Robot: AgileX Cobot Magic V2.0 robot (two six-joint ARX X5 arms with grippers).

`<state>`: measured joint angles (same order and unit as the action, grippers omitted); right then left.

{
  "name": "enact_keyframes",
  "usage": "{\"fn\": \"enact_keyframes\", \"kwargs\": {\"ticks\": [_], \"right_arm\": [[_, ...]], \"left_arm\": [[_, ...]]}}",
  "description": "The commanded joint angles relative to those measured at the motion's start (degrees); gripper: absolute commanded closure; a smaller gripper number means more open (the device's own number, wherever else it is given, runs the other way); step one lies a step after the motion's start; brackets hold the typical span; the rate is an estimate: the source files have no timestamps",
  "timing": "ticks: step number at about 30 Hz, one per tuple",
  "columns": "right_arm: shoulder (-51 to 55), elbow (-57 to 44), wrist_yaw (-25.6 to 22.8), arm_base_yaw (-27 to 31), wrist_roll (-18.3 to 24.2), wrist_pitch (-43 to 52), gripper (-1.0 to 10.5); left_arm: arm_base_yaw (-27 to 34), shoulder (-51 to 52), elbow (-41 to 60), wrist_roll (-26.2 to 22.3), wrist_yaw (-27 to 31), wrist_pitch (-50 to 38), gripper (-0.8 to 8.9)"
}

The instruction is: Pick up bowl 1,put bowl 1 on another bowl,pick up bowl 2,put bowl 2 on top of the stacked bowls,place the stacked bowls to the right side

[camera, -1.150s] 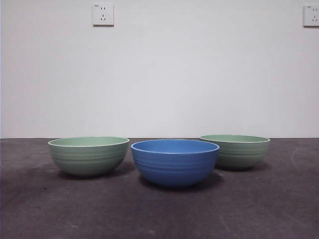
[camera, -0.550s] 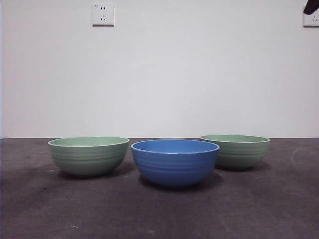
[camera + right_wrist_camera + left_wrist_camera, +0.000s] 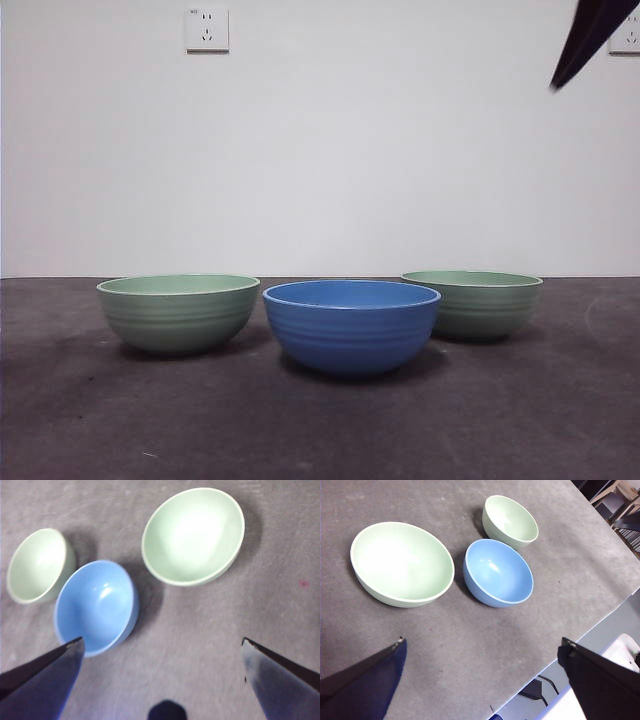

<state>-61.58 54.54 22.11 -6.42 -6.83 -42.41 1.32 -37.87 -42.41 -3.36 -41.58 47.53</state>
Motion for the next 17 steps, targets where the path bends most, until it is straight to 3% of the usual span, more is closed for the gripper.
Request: {"fn": "enact_keyframes", "kwargs": {"ticks": [1, 12, 17], "right_arm": [[-5.3, 0.2, -0.4, -0.1, -2.4, 4.0, 4.1], [-25.0, 7.7, -6.4, -0.1, -3.0, 11.0, 4.2], [-32.3, 11.7, -9.2, -0.1, -3.2, 11.7, 5.1]], "left_arm": [[-0.1, 0.1, -0.1, 0.4, -0.2, 0.0, 3.02], [-0.1, 0.1, -0.1, 0.4, 0.4, 0.1, 3.02], [-0.1, 0.1, -0.1, 0.4, 1.1, 0.2, 3.02]]}}
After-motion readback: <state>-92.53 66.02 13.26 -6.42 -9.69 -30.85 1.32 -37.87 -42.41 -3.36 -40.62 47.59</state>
